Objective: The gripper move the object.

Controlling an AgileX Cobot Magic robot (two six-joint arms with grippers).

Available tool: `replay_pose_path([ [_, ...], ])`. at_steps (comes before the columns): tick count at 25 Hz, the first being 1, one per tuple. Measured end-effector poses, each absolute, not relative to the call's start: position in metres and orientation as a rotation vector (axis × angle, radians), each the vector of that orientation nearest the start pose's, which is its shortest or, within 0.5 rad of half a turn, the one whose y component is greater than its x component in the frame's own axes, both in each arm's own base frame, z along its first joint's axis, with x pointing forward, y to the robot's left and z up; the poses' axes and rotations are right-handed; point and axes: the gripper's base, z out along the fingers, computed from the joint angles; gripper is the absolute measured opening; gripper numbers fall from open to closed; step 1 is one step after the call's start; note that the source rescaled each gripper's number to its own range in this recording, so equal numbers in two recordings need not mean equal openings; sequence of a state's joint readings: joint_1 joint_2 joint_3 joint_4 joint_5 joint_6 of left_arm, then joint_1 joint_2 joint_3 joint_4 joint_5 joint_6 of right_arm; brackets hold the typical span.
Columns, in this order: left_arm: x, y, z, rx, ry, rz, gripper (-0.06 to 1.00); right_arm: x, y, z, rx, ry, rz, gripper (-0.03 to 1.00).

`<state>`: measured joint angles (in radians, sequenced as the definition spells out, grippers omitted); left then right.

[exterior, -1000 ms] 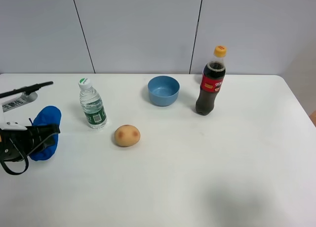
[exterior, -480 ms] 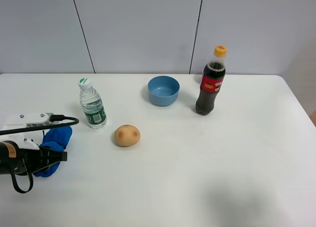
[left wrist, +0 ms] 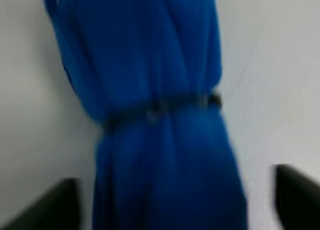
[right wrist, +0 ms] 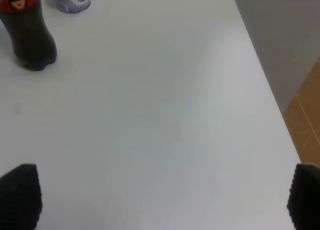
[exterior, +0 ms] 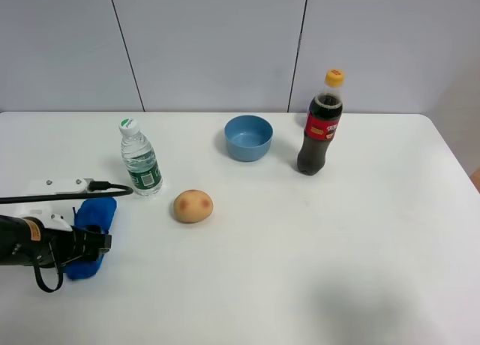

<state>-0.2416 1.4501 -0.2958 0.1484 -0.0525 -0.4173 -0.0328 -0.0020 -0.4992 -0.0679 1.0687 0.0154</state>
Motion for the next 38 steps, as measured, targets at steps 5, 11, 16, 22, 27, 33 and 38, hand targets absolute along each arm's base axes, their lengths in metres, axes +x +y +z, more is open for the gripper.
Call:
replay_pose_path([
  [5, 0.187, -0.047, 0.121, -0.033, 2.601, -0.196, 0.98, -0.006, -0.005, 0.277, 0.053, 2.05, -0.092, 1.0],
  [11, 0.187, -0.047, 0.129, -0.119, 2.566, -0.232, 0.99, -0.006, -0.005, 0.277, 0.053, 2.05, -0.092, 1.0],
  [16, 0.184, -0.045, 0.159, -0.167, 2.465, -0.264, 0.99, -0.006, -0.005, 0.277, 0.053, 2.05, -0.092, 1.0],
  [22, 0.191, -0.043, 0.225, 0.15, 2.359, -0.112, 0.99, -0.006, -0.005, 0.277, 0.053, 2.05, -0.092, 1.0],
  [27, 0.191, -0.037, 0.278, 0.485, 2.31, 0.087, 0.99, -0.006, -0.005, 0.277, 0.053, 2.05, -0.092, 1.0],
  [33, 0.199, -0.014, 0.337, 0.525, 2.256, 0.254, 0.99, -0.006, -0.005, 0.277, 0.053, 2.05, -0.092, 1.0],
  [38, 0.189, 0.013, 0.381, 0.358, 2.26, 0.336, 0.99, -0.006, -0.005, 0.277, 0.053, 2.05, -0.092, 1.0],
])
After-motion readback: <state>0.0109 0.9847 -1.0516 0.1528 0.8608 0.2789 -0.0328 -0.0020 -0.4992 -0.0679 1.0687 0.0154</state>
